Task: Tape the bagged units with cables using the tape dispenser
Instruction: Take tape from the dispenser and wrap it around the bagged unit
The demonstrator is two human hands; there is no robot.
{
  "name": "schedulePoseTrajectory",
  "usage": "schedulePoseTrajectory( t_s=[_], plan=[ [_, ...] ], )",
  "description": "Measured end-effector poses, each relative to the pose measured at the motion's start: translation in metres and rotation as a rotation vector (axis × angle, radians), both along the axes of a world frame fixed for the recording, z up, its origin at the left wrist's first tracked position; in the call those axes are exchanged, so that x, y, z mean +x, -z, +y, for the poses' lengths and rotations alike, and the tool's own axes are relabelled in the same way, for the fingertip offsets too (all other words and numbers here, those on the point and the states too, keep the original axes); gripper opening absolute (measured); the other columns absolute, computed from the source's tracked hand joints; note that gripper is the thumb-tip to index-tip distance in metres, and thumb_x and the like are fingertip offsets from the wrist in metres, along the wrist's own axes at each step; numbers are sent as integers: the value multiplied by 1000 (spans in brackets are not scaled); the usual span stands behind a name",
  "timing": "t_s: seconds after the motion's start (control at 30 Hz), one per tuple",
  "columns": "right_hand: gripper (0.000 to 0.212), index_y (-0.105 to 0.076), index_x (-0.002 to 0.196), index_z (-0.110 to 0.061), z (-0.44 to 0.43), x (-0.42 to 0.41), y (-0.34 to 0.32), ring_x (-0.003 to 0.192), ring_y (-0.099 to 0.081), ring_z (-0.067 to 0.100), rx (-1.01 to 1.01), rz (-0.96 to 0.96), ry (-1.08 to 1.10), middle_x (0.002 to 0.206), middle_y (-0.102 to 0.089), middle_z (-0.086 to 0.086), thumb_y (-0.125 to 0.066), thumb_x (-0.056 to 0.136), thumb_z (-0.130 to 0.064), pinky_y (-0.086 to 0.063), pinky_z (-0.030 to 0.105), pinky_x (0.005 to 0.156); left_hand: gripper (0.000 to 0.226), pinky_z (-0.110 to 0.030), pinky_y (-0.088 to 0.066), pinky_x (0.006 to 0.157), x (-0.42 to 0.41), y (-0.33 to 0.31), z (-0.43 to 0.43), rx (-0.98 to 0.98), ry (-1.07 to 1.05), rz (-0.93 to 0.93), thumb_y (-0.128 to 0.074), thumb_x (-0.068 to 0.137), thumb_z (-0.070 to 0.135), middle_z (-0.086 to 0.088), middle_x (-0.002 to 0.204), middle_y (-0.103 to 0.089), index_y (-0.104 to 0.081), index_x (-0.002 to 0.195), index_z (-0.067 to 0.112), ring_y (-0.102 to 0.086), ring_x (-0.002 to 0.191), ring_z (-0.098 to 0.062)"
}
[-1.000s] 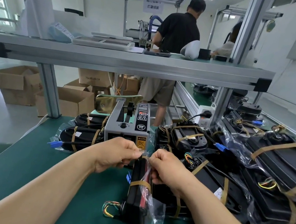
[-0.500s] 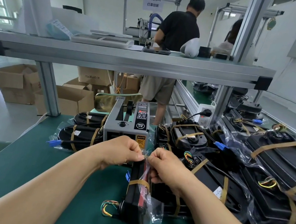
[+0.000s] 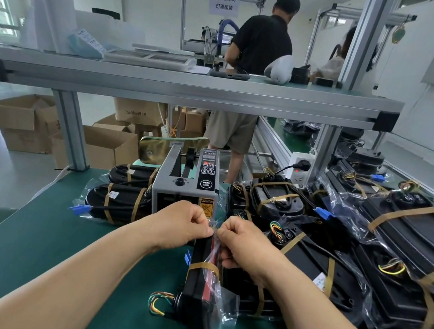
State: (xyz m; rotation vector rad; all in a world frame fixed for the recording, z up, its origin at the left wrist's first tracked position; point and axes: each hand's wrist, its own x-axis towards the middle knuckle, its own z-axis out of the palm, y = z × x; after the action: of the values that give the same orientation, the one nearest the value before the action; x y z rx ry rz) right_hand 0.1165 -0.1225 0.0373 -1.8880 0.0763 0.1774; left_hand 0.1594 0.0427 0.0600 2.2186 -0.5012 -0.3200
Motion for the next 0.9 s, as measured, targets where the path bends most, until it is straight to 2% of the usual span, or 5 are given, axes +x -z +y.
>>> schedulePoseTrajectory(
  t_s=[0.13, 0.3, 0.5, 0.73, 0.9],
  plan=[
    [19, -55, 83, -18, 0, 0, -1, 60, -56, 7, -20, -3, -5, 71, -58, 0, -50, 102, -20, -49, 18, 52, 21, -25, -36, 57, -5, 14, -2, -142, -185, 78, -75, 85, 30, 5, 73, -52, -59, 87, 16, -44, 65, -11],
    [20, -55, 83, -18, 2, 0, -1, 63, -57, 7, -54, -6, 6, 74, -59, 0, -50, 102, -22, -50, 17, 53, 19, -23, -32, 51, -8, 29, -10, -391, -361, 271, -72, 88, 29, 1, 65, -52, -61, 78, 16, -39, 58, -12],
    [21, -55, 82, -18, 2, -1, -1, 60, -56, 7, -55, -6, 15, 72, -59, 0, -50, 102, -20, -49, 17, 51, 18, -18, -33, 44, -11, 28, -7, -457, -341, 424, -75, 87, 31, 5, 61, -53, -61, 81, 20, -41, 52, -7],
    [20, -54, 81, -19, 1, -2, 1, 60, -57, 7, -55, -1, 13, 71, -60, -1, -51, 101, -21, -48, 17, 52, 31, -24, -46, 57, -25, 22, 8, -615, -240, 587, -69, 88, 1, -1, 85, -67, -58, 115, 13, -63, 73, -13],
    [17, -53, 85, -21, 3, -4, 1, 63, -61, 10, -53, 11, 57, 78, -62, 1, -52, 100, -30, -51, 22, 56, 36, -31, -51, 68, -40, 27, 1, -678, -329, 472, -70, 86, -4, -9, 87, -60, -55, 117, 7, -61, 76, -19]
  ],
)
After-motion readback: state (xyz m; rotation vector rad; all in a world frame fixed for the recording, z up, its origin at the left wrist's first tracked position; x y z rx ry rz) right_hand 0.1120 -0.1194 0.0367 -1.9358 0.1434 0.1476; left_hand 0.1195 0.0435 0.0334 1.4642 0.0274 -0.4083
